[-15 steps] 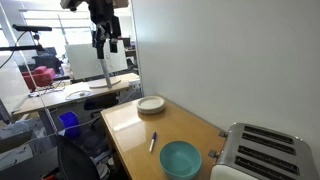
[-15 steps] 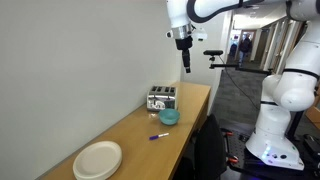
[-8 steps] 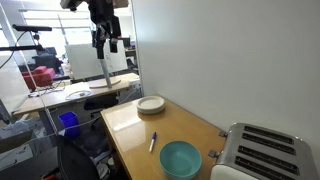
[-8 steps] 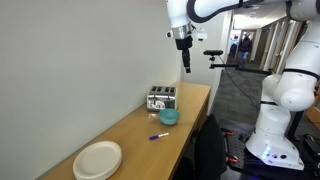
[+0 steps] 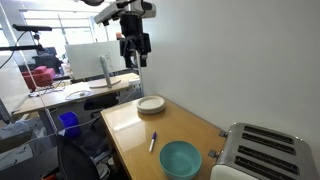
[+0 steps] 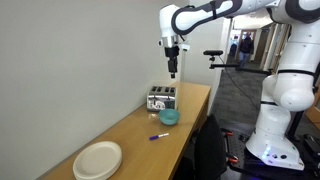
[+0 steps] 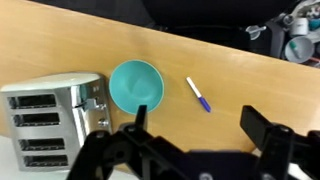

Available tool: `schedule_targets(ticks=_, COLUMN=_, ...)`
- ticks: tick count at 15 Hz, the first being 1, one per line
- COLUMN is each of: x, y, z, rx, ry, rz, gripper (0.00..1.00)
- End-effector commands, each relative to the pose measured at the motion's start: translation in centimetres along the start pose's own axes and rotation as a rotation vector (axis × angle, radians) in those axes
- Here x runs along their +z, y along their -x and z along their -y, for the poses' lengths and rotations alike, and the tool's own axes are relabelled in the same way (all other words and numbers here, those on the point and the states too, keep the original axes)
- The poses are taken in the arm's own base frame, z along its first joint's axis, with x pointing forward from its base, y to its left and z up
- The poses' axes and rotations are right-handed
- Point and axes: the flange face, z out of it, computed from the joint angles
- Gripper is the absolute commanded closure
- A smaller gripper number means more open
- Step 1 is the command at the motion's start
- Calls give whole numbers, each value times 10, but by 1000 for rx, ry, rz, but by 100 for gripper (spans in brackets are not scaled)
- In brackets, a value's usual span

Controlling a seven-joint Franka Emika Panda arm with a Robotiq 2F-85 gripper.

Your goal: Move the bowl backwards

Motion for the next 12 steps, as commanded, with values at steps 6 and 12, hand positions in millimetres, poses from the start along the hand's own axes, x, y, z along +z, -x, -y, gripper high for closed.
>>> schedule_targets(ticks=6, x=136, y=-85, z=-83, rx=92, ry=-38, rz=82, gripper=0)
schedule_targets(ticks=12, x=143, y=-119, z=-83, rx=64, ry=-37, rz=113, gripper=0)
